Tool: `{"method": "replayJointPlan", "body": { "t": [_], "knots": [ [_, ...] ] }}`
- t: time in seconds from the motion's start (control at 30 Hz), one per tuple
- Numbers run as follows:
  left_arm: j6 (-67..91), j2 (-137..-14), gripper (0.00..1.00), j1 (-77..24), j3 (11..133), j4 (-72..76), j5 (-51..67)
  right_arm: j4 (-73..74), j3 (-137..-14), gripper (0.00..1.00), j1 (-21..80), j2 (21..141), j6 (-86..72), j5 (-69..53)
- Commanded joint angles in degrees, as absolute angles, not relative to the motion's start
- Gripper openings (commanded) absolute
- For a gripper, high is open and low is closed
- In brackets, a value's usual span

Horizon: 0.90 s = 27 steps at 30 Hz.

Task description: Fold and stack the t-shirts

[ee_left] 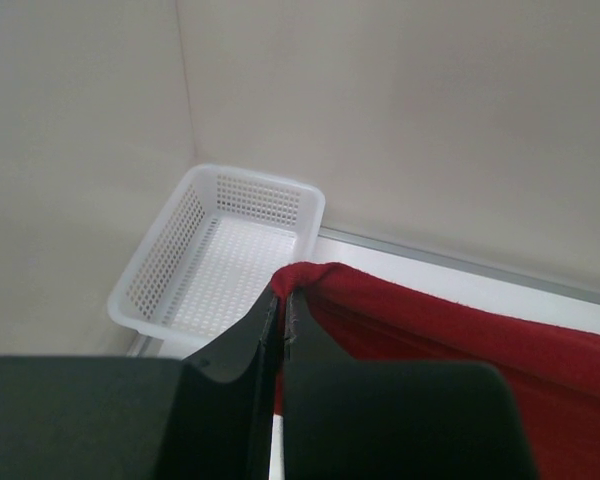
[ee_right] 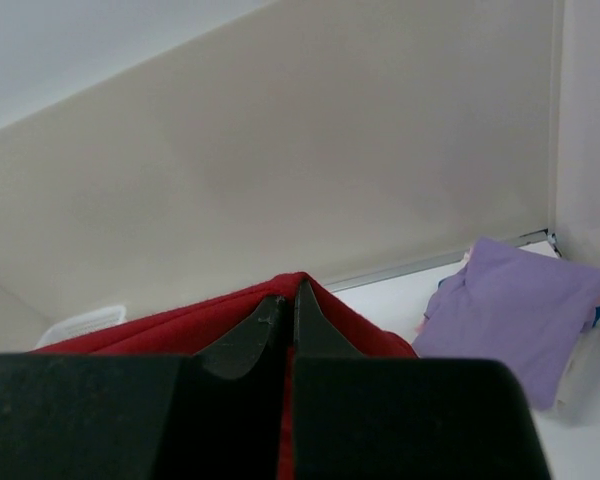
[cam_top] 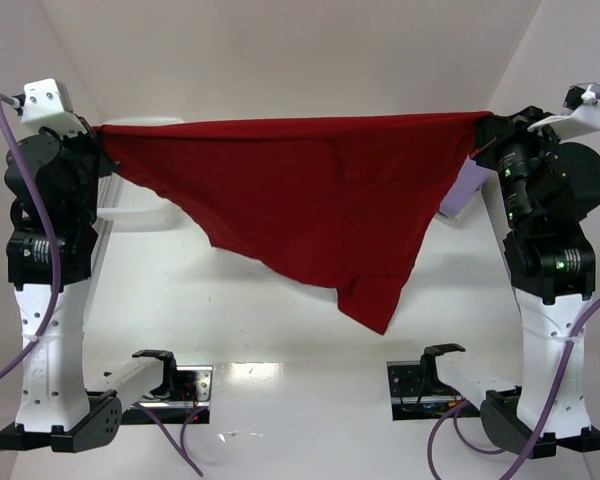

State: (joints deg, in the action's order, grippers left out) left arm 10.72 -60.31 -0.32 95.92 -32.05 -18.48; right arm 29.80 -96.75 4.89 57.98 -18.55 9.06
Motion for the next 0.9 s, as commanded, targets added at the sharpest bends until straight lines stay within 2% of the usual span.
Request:
{"method": "replayJointPlan", "body": {
  "t": [0.0,0.23,0.5,0.63,0.87],
  "knots": [
    [9.6,-59.9,0.00,0.4,98.3,-28.3,-22.2,27.9,-97.1,0.00,4.0,55.7,-16.6,14.8],
    [10.7,-55.5,0.00,0.4,96.5,-30.8,-19.5,29.4,-92.8,0.00,4.0,50.7,-18.5,12.5],
    [11.8,-43.2,0.00,0.4,91.1,-35.1,-16.8,31.7,-84.6,0.00,4.0,39.5,-21.0,8.8],
    [11.8,-37.2,0.00,0.4,93.9,-39.1,-16.8,35.8,-89.0,0.00,4.0,37.7,-21.5,8.2],
    [11.8,-36.0,0.00,-3.2,101.8,-43.8,-23.8,38.2,-98.8,0.00,4.0,38.7,-21.5,6.8]
  ]
}}
